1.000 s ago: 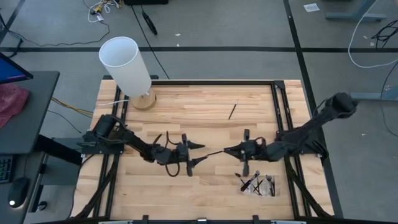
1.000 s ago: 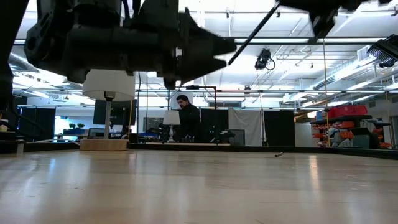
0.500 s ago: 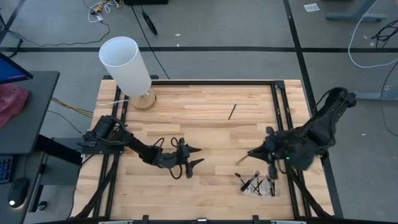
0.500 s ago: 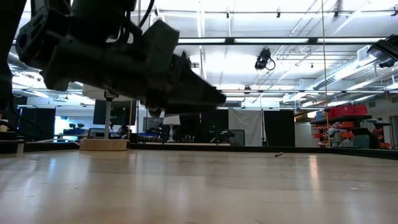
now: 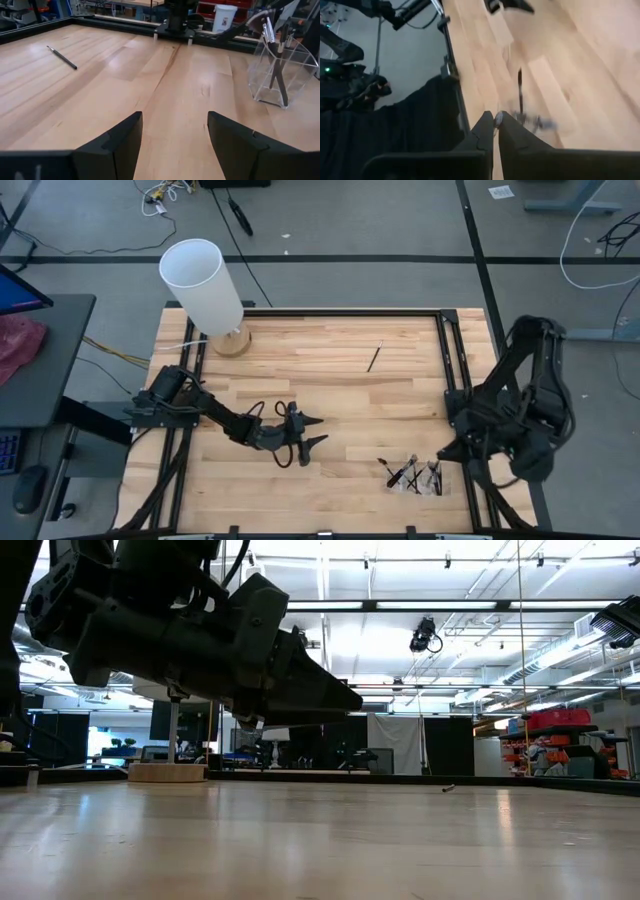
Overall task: Pick & Place Makeup Supplies
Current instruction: Put the silver makeup brush into the transparent organizer
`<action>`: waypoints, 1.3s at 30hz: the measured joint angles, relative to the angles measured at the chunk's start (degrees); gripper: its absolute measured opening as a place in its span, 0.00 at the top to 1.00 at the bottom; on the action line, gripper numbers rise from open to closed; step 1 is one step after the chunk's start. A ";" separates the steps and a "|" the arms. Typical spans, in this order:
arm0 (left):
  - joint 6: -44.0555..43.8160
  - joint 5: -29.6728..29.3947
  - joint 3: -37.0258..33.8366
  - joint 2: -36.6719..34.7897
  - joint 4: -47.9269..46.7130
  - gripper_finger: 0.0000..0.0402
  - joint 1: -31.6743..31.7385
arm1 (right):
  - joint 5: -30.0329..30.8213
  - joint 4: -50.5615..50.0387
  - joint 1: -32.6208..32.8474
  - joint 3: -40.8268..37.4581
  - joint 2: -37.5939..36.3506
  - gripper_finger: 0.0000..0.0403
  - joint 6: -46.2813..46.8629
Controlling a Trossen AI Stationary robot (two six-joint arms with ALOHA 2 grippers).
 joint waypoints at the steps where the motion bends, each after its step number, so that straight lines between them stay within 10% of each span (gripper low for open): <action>1: 0.00 0.00 0.00 0.00 -0.04 0.44 0.00 | 0.02 -0.84 1.25 0.00 0.09 0.99 2.11; 25: 0.02 -0.42 0.00 0.00 -0.02 0.44 0.00 | -0.88 -18.01 21.25 -0.09 5.99 0.99 39.32; 39: -1.53 -0.43 0.00 0.00 -0.01 0.44 1.64 | 4.24 -20.37 22.47 -0.68 9.99 0.99 44.34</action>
